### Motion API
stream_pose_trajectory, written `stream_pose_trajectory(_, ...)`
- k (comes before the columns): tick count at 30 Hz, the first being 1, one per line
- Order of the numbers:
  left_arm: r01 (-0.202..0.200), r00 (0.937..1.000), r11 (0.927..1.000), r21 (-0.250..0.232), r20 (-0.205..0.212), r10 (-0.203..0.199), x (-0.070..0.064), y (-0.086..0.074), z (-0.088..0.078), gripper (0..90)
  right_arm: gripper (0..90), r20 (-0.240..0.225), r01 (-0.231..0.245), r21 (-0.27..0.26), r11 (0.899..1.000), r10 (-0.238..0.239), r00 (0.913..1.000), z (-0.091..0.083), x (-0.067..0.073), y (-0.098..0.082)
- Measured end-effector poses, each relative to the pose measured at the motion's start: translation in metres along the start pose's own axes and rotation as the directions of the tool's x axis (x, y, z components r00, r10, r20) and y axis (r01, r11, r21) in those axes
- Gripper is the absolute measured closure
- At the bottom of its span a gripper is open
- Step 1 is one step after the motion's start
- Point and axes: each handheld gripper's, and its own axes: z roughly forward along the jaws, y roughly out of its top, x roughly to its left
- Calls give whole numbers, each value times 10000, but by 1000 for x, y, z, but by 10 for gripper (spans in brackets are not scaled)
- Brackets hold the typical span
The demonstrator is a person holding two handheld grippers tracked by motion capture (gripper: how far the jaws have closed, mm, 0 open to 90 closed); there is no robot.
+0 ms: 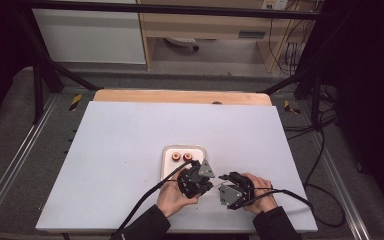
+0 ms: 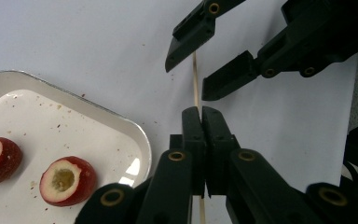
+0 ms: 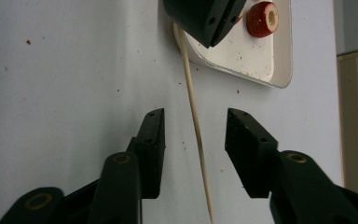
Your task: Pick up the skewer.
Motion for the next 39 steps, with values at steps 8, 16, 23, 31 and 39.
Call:
stream_pose_trajectory(8, -62, 10000, 9999, 140, 35, 62, -1, 1, 1, 889, 756, -34, 771, 225, 9968, -771, 9970, 0, 1, -1)
stream_pose_trajectory(16, -98, 9999, 9998, 177, 52, 97, -1, 0, 1, 889, 833, -5, 1220, 298, 9921, -1220, 9925, 1, 2, -2)
stream_pose_trajectory(23, -101, 9999, 9998, 187, 70, 100, -1, 0, 2, 888, 885, 56, 1429, 427, 9888, -1433, 9897, 1, 3, -2)
stream_pose_trajectory(31, -146, 9996, 9993, 337, 241, 138, 1, 0, 1, 873, 892, 47, 1616, 491, 9856, -1621, 9868, 0, 4, 0)
stream_pose_trajectory(39, 92, 9997, 9924, 1228, 219, -120, 12, 0, -7, 720, 892, 385, 2170, 1019, 9708, -2218, 9743, -2, 1, 6)
